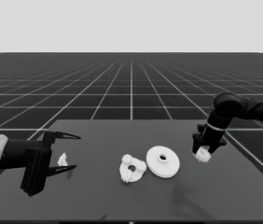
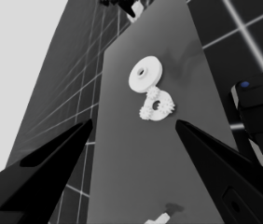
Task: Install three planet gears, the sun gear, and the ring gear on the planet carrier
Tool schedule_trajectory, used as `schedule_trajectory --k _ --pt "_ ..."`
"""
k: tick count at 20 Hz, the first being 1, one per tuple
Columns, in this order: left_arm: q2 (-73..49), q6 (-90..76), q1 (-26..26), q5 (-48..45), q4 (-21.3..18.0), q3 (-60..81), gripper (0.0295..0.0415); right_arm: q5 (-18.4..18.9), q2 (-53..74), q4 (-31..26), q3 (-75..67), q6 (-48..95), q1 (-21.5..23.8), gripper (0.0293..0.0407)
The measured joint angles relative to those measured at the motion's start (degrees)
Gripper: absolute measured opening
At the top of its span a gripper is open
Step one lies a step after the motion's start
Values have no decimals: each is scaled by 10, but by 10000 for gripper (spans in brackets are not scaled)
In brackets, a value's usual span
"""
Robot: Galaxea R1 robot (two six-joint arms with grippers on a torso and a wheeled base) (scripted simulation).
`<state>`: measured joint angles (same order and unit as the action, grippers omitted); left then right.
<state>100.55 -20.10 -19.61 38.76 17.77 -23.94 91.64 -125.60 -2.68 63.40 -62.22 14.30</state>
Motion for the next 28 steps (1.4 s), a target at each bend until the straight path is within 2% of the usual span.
schedule_trajectory --k 1,2,3,5,7,11,12,13,15,18,28 --pt "0 0 0 0 0 0 385 0 0 -1 1 0 1 310" --pt "0 0 0 0 0 0 385 -8 -104 -4 15 -170 0 310" --pt "0 0 0 0 0 0 385 -14 -262 -4 65 -238 -1 310" --pt "0 0 0 0 0 0 385 -13 -416 -3 203 -221 -3 310" --pt "0 0 0 0 0 0 385 -12 -467 -2 273 -195 -3 310" --pt "0 0 0 0 0 0 385 -11 -491 -1 311 -179 -4 310" --pt "0 0 0 0 0 0 385 -25 -489 77 305 -184 -71 310" --pt "0 0 0 0 0 0 385 -33 -493 125 318 -175 -128 310" --pt "0 0 0 0 0 0 385 -45 -501 166 349 -156 -176 310" --pt "0 0 0 0 0 0 385 -53 -506 182 367 -145 -193 310" --pt "0 0 0 0 0 0 385 -54 -506 185 371 -176 -201 309"
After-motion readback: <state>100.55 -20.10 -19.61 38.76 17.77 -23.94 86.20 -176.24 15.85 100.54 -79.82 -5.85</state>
